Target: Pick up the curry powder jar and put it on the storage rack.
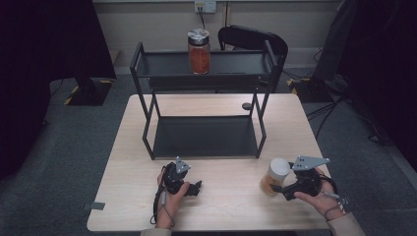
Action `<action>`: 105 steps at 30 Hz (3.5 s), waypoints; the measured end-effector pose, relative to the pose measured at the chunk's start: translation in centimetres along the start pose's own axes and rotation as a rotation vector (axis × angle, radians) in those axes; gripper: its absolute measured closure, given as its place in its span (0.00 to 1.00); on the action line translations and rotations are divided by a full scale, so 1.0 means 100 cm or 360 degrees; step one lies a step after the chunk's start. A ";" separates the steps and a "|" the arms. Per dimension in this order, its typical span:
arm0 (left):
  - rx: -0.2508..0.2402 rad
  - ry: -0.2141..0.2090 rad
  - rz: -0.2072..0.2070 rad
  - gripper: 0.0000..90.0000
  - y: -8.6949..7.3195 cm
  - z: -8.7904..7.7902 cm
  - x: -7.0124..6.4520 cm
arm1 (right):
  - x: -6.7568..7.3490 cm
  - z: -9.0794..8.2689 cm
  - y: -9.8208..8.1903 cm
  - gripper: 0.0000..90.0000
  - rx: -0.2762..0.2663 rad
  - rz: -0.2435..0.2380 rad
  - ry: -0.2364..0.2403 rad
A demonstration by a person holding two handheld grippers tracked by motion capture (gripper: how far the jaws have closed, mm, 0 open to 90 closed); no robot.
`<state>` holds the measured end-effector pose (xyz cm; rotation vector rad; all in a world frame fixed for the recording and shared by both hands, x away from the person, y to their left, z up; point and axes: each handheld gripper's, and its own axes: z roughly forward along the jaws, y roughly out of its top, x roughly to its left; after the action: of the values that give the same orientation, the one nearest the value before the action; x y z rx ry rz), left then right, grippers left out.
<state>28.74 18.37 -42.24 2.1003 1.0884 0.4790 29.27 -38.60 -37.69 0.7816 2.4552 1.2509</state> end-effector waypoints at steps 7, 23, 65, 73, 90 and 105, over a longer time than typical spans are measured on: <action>-0.0001 0.0003 -0.0001 0.00 0.000 0.000 -0.001 | -0.005 0.004 -0.012 0.23 -0.0121 0.0029 0.0031; -0.0001 0.0003 -0.0001 0.00 0.000 0.000 -0.001 | -0.002 0.009 -0.010 0.39 -0.0175 -0.0017 0.0056; 0.0001 -0.0005 -0.0003 0.00 0.000 0.000 0.000 | 0.002 0.021 0.123 0.39 -0.0091 -0.0048 0.0169; 0.0000 -0.0005 -0.0003 0.00 0.000 0.000 0.000 | 0.005 0.023 0.147 0.39 -0.0080 -0.0056 0.0150; 0.0003 -0.0005 0.0001 0.00 0.000 0.000 0.000 | 0.004 0.016 0.200 0.39 -0.0159 -0.0068 0.0142; 0.0003 -0.0005 0.0001 0.00 0.000 0.000 0.000 | -0.003 0.003 0.242 0.39 -0.0170 -0.0089 0.0103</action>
<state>28.78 18.40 -42.22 2.1026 1.0869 0.4751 37.92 -26.97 -18.27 0.6499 2.4190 1.3941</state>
